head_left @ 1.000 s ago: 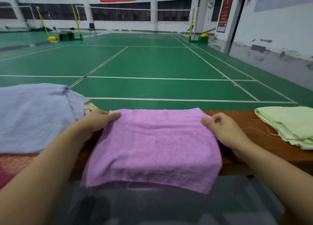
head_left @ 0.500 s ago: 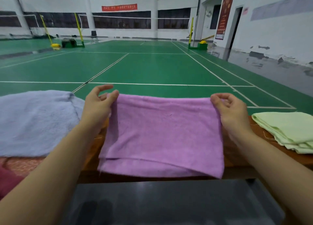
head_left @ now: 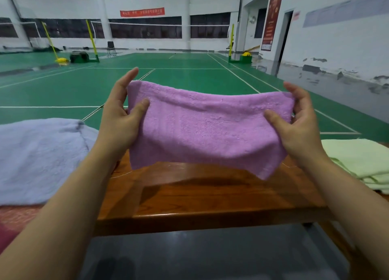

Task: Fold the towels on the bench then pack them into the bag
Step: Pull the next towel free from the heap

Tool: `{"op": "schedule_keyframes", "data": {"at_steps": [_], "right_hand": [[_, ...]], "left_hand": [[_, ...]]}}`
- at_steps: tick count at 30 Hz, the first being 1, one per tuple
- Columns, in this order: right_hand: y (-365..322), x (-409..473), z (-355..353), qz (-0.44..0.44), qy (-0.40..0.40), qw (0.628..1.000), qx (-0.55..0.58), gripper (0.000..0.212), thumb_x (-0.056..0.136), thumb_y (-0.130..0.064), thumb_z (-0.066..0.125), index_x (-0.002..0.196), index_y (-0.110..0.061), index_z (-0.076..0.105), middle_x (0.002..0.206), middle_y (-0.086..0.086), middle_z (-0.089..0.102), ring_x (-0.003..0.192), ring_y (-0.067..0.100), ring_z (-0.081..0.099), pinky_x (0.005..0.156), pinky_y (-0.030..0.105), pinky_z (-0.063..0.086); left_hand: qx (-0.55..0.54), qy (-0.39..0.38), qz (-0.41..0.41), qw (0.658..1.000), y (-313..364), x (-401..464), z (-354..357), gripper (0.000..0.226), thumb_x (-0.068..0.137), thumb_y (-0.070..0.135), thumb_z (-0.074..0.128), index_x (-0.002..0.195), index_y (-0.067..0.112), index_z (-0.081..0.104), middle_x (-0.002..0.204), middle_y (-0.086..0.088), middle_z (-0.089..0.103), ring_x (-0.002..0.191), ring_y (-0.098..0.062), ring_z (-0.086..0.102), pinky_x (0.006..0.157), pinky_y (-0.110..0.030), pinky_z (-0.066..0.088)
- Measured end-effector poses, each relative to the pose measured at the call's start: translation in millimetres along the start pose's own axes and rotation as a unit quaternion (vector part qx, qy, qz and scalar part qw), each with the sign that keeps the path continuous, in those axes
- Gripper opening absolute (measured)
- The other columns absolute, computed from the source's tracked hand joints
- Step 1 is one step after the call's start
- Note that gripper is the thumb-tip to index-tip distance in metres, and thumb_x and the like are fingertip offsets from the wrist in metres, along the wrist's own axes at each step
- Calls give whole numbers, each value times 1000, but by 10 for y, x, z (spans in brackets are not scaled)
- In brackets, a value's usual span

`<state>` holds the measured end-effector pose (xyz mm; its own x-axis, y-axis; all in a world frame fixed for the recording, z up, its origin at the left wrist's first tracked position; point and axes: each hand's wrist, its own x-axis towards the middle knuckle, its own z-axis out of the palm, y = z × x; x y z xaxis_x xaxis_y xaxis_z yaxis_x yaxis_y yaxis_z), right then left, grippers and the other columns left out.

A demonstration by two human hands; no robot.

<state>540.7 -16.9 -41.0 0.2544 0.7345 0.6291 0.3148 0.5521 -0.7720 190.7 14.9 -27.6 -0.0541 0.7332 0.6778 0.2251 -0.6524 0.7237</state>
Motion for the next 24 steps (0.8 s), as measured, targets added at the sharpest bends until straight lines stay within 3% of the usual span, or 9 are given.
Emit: {"op": "schedule_keyframes", "data": {"at_steps": [4,7,9,12,15,17,19,21,24], "right_hand": [[46,57,-56,53,-2,999,-5,62,85,-12,80,135,-32,51,126,-6,60,106,3,66,88,20,56],[364,-44,-5,159,-100,979,-74,67,83,-5,80,140,-24,50,122,-2,60,105,6,63,88,20,54],[625,-154,14,200,-165,952,-165,68,82,-6,82,140,-20,50,123,6,63,108,16,62,100,32,50],[811,-218,-20,179,-222,887,-362,68,81,-26,84,140,-23,49,119,4,67,102,21,64,96,41,52],[740,-214,15,86,-177,867,-458,48,88,-35,76,131,-26,57,125,-3,62,111,19,61,95,37,50],[652,-257,136,-4,-212,879,-427,27,96,-36,66,121,-26,66,129,-4,59,118,17,57,101,34,44],[568,-350,305,-13,-327,878,-349,24,103,-37,54,119,-28,68,139,-9,55,127,10,51,107,28,36],[564,-449,423,31,-436,849,-297,33,106,-42,44,131,-32,63,151,-15,46,135,5,42,114,26,30],[648,-489,481,23,-485,808,-333,45,105,-52,35,144,-38,52,159,-16,36,144,6,34,122,33,24]], "left_hand": [[48,-24,-67,996,-90,61,-66,60,97,15,66,138,56,48,141,1,54,129,-17,56,108,-44,49],[109,-79,-170,976,-344,-52,15,60,95,7,67,145,36,50,136,-8,58,121,-21,58,112,-40,43],[186,-135,-243,942,-513,-198,91,61,94,8,67,148,27,47,130,-13,57,108,-21,57,102,-30,43],[346,-204,-279,872,-687,-314,69,66,93,16,66,153,19,39,120,-14,62,101,-28,59,87,-29,42],[516,-203,-242,796,-605,-249,48,63,93,38,64,149,21,42,135,-21,53,122,-39,54,102,-43,45],[492,-229,-209,814,-296,-256,213,43,93,46,64,129,23,59,130,-14,59,108,-31,60,93,-39,49],[392,-346,-218,824,-20,-344,449,28,94,48,65,111,25,64,111,-5,69,86,-20,65,73,-32,53],[313,-463,-275,782,149,-499,698,38,94,52,64,118,23,59,101,-3,69,78,-19,70,66,-32,60],[399,-540,-255,695,132,-703,952,68,97,65,46,145,18,38,130,-12,60,104,-28,64,92,-40,51]]}}
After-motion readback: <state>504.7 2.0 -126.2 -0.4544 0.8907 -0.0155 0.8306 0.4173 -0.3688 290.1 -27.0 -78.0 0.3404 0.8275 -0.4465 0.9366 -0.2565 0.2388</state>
